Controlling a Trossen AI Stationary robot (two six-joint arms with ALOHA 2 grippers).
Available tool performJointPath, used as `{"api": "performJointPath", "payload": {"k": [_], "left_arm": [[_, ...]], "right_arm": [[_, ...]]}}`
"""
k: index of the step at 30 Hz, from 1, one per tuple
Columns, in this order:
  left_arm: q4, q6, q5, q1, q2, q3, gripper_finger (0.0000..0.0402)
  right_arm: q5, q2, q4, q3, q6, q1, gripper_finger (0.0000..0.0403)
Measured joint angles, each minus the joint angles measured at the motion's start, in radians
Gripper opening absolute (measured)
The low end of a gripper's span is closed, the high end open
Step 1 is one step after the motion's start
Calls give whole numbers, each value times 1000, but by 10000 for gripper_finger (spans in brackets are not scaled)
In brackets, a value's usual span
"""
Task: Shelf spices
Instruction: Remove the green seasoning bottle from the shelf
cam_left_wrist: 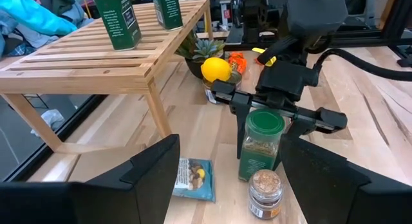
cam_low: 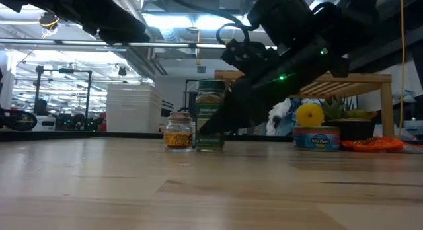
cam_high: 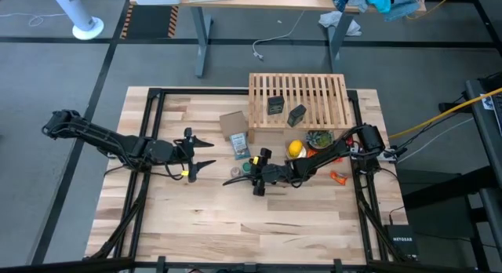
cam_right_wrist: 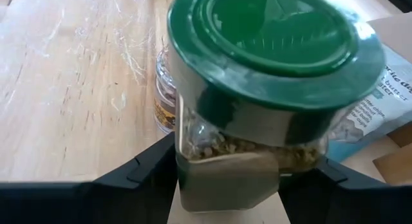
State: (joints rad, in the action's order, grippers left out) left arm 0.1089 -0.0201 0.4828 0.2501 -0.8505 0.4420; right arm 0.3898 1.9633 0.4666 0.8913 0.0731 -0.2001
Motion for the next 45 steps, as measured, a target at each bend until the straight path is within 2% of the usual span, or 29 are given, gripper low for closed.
{"api": "performJointPath", "payload": {"k": [7,14,21,45], "left_arm": [[0,-4,0,0,0,0,260],[-19,-85,0,0,0,0,260],[-34,-80,0,0,0,0,260],[-214,-78,0,0,0,1,260]], "right_arm": [[-3,-1,-15,0,0,-1,230],[-7,-1,-15,-1,0,-2,230],[-7,-1,-14,-1,0,-2,230],[27,-1,0,-3,8,-2,230]]}}
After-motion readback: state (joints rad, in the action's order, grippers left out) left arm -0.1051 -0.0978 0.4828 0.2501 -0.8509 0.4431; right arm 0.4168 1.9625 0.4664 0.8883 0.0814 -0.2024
